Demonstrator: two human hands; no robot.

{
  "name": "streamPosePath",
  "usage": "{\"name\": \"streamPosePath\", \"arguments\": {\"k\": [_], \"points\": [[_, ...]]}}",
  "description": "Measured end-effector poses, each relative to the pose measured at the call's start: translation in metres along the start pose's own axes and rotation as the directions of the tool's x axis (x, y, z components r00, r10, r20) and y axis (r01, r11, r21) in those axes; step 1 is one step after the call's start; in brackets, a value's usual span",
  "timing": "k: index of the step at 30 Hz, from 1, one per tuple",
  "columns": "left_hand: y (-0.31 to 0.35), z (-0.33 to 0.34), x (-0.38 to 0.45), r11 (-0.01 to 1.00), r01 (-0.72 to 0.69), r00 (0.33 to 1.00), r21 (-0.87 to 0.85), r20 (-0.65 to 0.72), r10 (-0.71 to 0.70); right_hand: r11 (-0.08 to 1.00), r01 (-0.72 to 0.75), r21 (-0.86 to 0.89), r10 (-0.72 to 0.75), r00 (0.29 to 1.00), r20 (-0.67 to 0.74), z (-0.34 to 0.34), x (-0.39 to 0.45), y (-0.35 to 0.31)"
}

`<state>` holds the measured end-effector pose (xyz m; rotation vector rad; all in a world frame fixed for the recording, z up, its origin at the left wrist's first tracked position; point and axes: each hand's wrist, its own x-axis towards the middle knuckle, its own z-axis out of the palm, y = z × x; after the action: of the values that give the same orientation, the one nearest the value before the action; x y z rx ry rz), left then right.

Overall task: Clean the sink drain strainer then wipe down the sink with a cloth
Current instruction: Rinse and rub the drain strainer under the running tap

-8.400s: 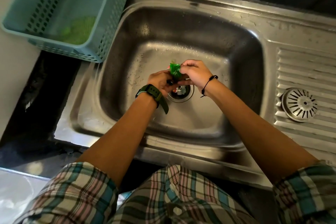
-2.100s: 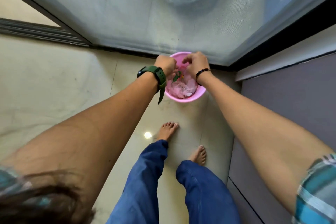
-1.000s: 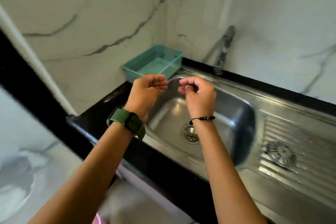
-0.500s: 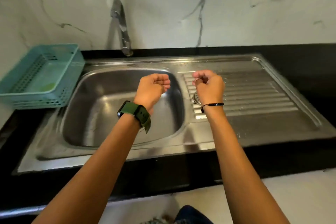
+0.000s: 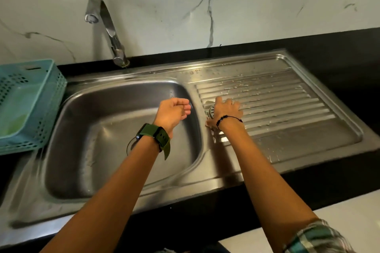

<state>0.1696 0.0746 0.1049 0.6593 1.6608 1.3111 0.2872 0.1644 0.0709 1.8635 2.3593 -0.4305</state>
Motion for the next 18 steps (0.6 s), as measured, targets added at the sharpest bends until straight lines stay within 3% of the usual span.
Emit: {"name": "streamPosePath", "arguments": {"k": [5, 6, 7, 8, 10, 11, 13, 15, 18], "points": [[-0.007, -0.018, 0.020, 0.997, 0.071, 0.997, -0.039, -0.009, -0.071, 0.997, 0.037, -0.067, -0.039, 0.998, -0.039, -0.004, 0.002, -0.017], [-0.007, -0.022, 0.025, 0.995, 0.080, 0.997, -0.054, -0.017, -0.081, 0.997, 0.073, -0.020, -0.074, 0.996, -0.049, -0.006, 0.002, -0.025], [-0.006, -0.026, 0.028, 0.993, 0.091, 0.995, -0.074, -0.028, -0.093, 0.985, 0.104, 0.139, -0.101, 0.994, -0.029, -0.011, 0.002, -0.033], [-0.006, -0.030, 0.030, 0.990, 0.105, 0.993, -0.092, -0.038, -0.108, 0.919, 0.104, 0.381, -0.124, 0.992, 0.029, -0.016, 0.000, -0.042], [-0.002, -0.041, 0.036, 0.969, 0.150, 0.989, -0.195, 0.034, -0.146, 0.630, 0.036, 0.776, -0.236, 0.960, 0.148, -0.028, -0.004, -0.064], [0.001, -0.050, 0.041, 0.947, 0.170, 0.984, -0.271, 0.105, -0.146, 0.515, 0.026, 0.857, -0.297, 0.943, 0.150, -0.032, -0.005, -0.076], [0.008, -0.072, 0.052, 0.915, 0.183, 0.971, -0.360, 0.210, -0.112, 0.410, 0.068, 0.910, -0.370, 0.924, 0.097, -0.038, -0.001, -0.100], [0.013, -0.098, 0.061, 0.929, 0.149, 0.981, -0.338, 0.171, -0.095, 0.423, 0.114, 0.899, -0.370, 0.927, 0.056, -0.042, 0.006, -0.127], [0.010, -0.134, 0.068, 0.948, 0.115, 0.993, -0.296, 0.005, -0.119, 0.551, 0.198, 0.810, -0.380, 0.924, 0.033, -0.043, 0.020, -0.164]]}}
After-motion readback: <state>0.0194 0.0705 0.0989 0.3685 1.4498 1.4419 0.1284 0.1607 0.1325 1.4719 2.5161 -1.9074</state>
